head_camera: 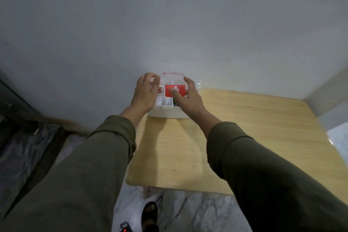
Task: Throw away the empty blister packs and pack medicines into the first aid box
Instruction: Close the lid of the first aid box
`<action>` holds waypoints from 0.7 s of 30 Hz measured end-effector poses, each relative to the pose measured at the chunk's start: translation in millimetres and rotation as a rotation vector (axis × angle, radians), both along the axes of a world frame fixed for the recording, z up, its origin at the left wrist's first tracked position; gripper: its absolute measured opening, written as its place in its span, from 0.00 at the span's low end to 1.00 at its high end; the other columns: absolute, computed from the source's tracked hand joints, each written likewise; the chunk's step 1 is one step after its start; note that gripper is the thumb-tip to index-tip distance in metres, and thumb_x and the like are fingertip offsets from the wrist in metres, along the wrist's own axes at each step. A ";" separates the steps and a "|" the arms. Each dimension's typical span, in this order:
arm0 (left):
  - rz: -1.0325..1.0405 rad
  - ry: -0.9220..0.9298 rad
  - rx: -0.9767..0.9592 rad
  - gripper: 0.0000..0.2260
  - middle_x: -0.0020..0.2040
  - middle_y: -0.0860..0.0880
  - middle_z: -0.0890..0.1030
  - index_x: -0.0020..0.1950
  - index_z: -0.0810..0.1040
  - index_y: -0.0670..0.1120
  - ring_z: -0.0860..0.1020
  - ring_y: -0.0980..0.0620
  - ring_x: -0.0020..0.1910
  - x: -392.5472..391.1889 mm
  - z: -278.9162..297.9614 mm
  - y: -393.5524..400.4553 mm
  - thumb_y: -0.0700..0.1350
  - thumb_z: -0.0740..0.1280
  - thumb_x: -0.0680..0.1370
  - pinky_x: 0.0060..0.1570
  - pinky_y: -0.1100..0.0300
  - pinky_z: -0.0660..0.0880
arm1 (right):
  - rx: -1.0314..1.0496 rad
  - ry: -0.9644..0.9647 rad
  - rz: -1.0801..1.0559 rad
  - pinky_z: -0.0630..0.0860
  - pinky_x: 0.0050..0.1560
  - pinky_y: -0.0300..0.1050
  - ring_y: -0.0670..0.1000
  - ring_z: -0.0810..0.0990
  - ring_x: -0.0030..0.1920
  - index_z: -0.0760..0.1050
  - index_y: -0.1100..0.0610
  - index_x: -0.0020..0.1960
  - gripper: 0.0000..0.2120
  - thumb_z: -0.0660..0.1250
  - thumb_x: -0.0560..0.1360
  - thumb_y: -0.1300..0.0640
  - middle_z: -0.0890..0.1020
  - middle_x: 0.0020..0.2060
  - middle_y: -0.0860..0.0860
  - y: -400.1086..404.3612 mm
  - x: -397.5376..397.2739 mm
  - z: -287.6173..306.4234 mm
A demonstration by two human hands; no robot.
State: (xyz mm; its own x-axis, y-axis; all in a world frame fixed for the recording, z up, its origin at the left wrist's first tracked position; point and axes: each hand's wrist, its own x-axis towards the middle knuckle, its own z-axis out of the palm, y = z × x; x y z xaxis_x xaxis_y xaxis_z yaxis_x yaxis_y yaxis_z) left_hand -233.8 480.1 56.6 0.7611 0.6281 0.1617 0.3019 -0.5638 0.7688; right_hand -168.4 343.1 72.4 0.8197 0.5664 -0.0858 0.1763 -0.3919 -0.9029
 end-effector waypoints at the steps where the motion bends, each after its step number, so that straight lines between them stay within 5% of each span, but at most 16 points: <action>1: -0.002 0.003 -0.002 0.18 0.64 0.44 0.71 0.63 0.70 0.46 0.70 0.53 0.57 -3.5 -5.0 -3.4 0.54 0.50 0.82 0.54 0.62 0.63 | -0.025 0.014 0.015 0.75 0.62 0.57 0.57 0.76 0.60 0.54 0.48 0.73 0.36 0.65 0.72 0.40 0.73 0.65 0.57 -4.8 -3.9 -5.3; 8: -0.031 0.198 0.002 0.23 0.74 0.44 0.62 0.71 0.65 0.51 0.62 0.43 0.73 -19.0 -37.8 -7.0 0.61 0.50 0.80 0.69 0.45 0.64 | -0.174 -0.001 0.125 0.74 0.63 0.53 0.57 0.76 0.62 0.54 0.53 0.75 0.36 0.67 0.74 0.44 0.75 0.65 0.56 -26.9 -11.9 -29.4; 13: 0.004 0.217 0.064 0.25 0.76 0.47 0.56 0.72 0.62 0.53 0.62 0.43 0.72 -16.6 -40.6 -14.4 0.55 0.64 0.77 0.68 0.46 0.66 | -0.408 -0.398 0.118 0.74 0.56 0.48 0.56 0.75 0.59 0.60 0.52 0.71 0.30 0.69 0.74 0.49 0.73 0.62 0.56 -33.8 -6.0 -38.6; 17: -0.060 0.271 0.259 0.36 0.76 0.51 0.53 0.74 0.59 0.55 0.53 0.45 0.75 -7.3 -44.9 -9.4 0.58 0.71 0.70 0.73 0.41 0.55 | -0.615 -0.797 0.090 0.68 0.62 0.52 0.57 0.66 0.65 0.59 0.48 0.71 0.31 0.67 0.73 0.44 0.66 0.67 0.56 -30.1 7.2 -42.8; 21: -0.119 0.370 0.378 0.42 0.78 0.50 0.47 0.77 0.50 0.56 0.43 0.45 0.77 4.9 -54.0 1.0 0.62 0.69 0.70 0.73 0.39 0.45 | -0.701 -0.760 0.145 0.55 0.71 0.64 0.61 0.49 0.76 0.50 0.45 0.74 0.36 0.65 0.74 0.41 0.52 0.76 0.56 -15.6 18.1 -50.7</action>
State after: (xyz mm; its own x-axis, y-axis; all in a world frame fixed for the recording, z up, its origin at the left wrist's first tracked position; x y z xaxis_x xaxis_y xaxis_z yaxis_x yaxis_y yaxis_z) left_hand -228.8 481.0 2.6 0.8724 0.4840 0.0677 0.4311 -0.8274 0.3599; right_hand -150.4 327.5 21.8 0.7236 0.6860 0.0765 0.6899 -0.7151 -0.1124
